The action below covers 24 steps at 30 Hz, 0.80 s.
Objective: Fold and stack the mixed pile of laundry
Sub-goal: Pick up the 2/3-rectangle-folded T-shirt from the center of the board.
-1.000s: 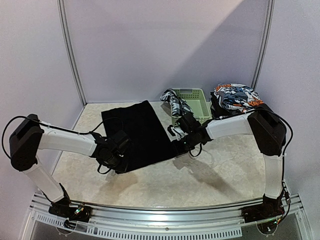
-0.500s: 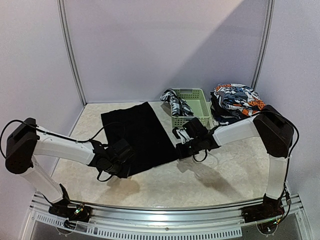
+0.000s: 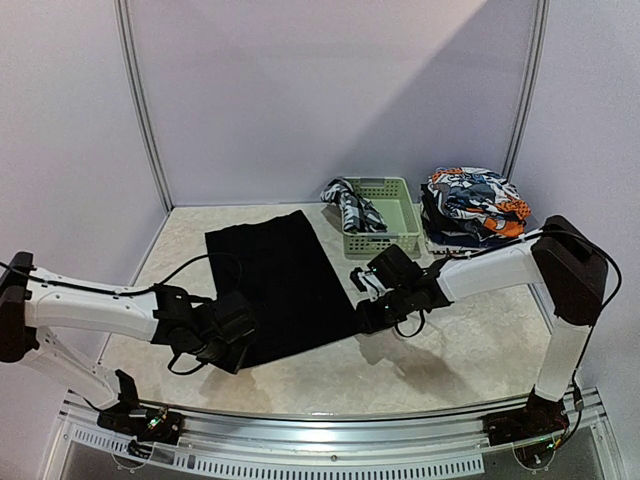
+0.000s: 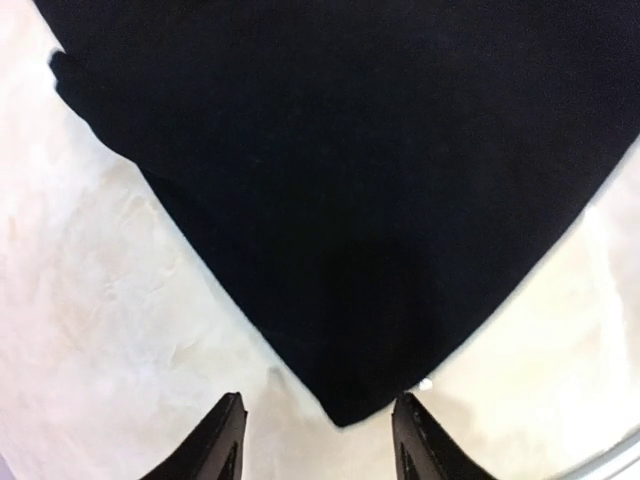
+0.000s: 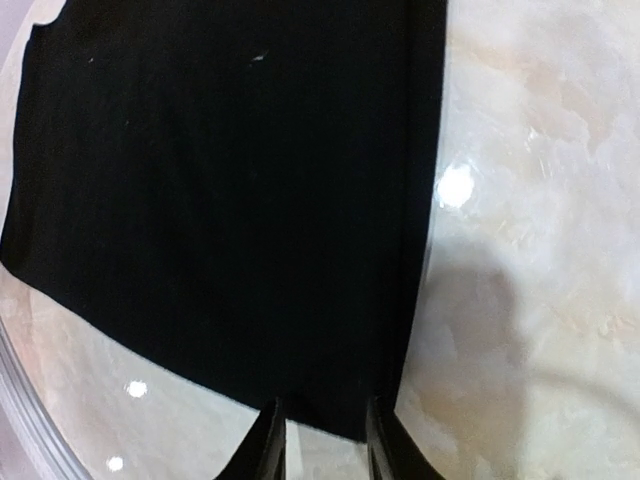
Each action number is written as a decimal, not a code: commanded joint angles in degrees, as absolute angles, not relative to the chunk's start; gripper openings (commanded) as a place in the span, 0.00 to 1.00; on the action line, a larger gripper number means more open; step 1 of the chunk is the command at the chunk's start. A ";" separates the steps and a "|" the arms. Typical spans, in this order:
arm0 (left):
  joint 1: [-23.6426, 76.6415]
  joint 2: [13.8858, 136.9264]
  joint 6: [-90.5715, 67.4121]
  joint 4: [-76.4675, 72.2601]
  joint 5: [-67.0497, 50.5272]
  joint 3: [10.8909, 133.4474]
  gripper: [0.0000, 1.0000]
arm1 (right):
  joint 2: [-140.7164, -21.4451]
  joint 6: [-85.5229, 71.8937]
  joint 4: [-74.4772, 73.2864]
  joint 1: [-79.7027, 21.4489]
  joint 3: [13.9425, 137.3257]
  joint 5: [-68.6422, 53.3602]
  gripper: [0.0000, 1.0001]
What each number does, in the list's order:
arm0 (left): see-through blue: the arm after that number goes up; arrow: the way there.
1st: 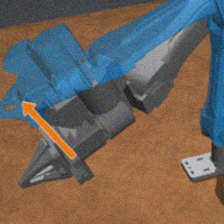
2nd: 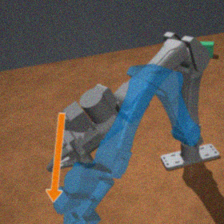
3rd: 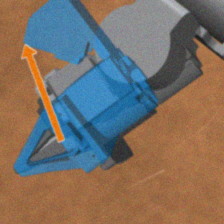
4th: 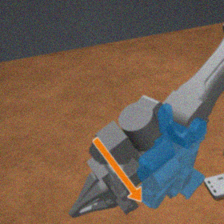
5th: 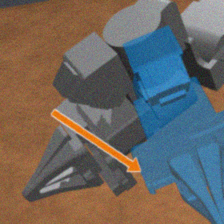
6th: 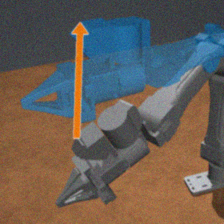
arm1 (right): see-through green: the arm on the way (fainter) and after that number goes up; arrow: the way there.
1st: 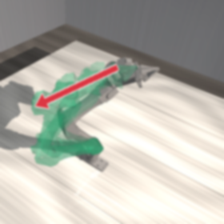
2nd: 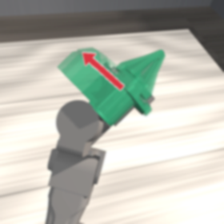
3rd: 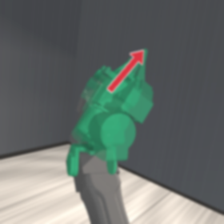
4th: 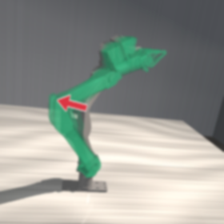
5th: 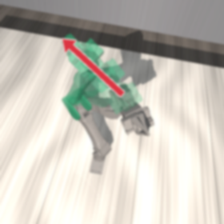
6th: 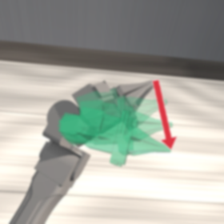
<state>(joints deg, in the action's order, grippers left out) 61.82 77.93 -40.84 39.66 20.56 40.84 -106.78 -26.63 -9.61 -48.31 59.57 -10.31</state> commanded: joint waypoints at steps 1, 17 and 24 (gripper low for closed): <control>63.43 72.87 -41.74 43.88 21.09 40.07 0.54 | -102.68 -26.90 -12.91 -48.44 58.15 -11.69 0.33; 63.54 67.36 -44.15 35.87 14.11 30.95 0.60 | -104.38 -28.14 -13.14 -47.72 57.45 -12.51 0.41; 63.54 68.58 -44.74 31.04 13.35 28.93 0.58 | -106.90 -28.31 -12.86 -47.67 57.96 -13.36 0.38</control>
